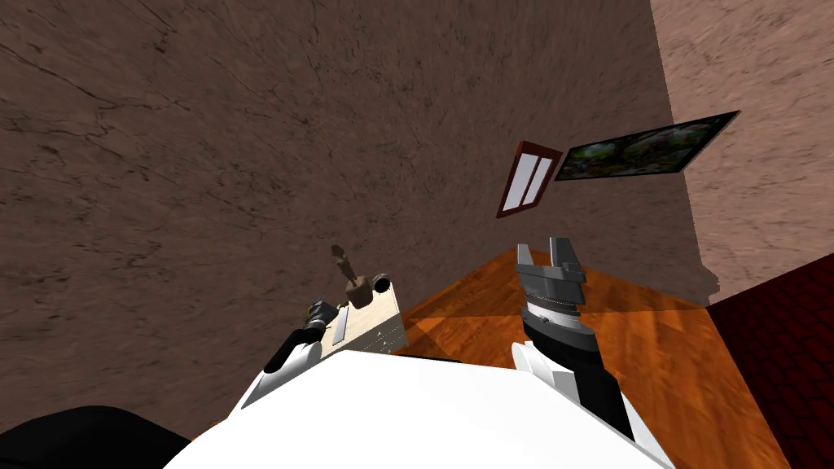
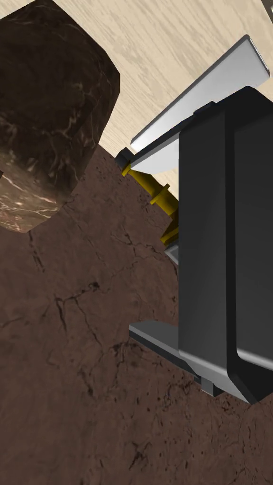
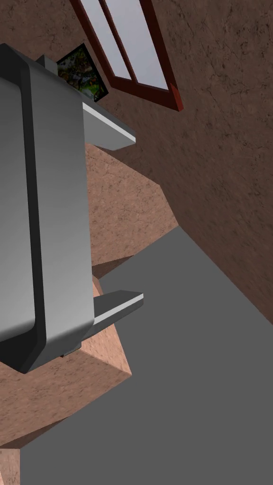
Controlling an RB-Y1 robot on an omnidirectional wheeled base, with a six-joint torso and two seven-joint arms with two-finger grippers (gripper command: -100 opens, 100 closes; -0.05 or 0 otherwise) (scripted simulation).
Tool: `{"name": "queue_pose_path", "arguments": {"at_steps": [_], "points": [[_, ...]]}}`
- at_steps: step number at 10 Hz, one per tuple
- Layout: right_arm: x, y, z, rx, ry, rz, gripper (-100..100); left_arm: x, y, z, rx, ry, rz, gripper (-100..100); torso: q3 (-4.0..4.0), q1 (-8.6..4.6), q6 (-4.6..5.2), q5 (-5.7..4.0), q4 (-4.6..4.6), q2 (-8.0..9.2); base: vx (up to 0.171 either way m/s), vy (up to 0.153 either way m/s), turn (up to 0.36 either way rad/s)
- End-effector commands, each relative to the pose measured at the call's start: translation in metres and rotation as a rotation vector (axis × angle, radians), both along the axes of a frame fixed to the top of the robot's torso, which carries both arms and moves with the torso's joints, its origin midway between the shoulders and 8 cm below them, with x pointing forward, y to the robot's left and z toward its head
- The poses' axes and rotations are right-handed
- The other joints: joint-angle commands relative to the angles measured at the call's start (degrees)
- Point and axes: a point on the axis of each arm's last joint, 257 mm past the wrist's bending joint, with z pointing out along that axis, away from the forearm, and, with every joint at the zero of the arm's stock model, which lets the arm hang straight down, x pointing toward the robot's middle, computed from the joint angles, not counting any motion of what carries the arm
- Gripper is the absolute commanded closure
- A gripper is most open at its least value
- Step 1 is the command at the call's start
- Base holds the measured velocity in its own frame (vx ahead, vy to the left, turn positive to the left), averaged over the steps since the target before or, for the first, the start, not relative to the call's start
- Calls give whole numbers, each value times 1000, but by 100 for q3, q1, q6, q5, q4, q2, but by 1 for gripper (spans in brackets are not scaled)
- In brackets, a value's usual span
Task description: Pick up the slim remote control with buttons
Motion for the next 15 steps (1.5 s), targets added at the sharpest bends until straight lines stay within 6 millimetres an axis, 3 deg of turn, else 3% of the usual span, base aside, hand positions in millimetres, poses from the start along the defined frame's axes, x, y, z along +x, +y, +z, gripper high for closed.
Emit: {"name": "queue_pose_path", "arguments": {"at_steps": [1,2,3,4,9,11,12,15], "points": [[0,0,0,0,0,0,0,-23,17,-27,-91,44,62,-100,0,0,0,0,0,0,-16,12,-308],[0,0,0,0,0,0,0,-24,17,-29,-96,53,62,-100,0,1,4,1,0,1,-15,14,-144],[0,0,0,0,0,0,0,-39,30,-45,-167,74,112,-100,-1,2,0,0,0,-1,-17,8,-299],[0,0,0,0,0,0,0,-45,31,-55,-177,92,121,-100,-1,2,5,0,0,-1,-13,14,-138],[0,0,0,0,0,0,0,-106,68,-111,-402,167,303,-100,-3,4,-2,1,-1,-6,-6,13,-234],[0,0,0,0,0,0,0,-119,67,-125,-420,197,322,-100,-5,4,-3,1,-2,-8,-1,13,-50],[0,0,0,0,0,0,0,-140,76,-139,-492,213,386,-100,-5,2,-4,1,-2,-9,2,8,-262],[0,0,0,0,0,0,0,-174,83,-163,-576,249,471,-100,-7,8,2,2,-2,-13,7,23,-199]]}}
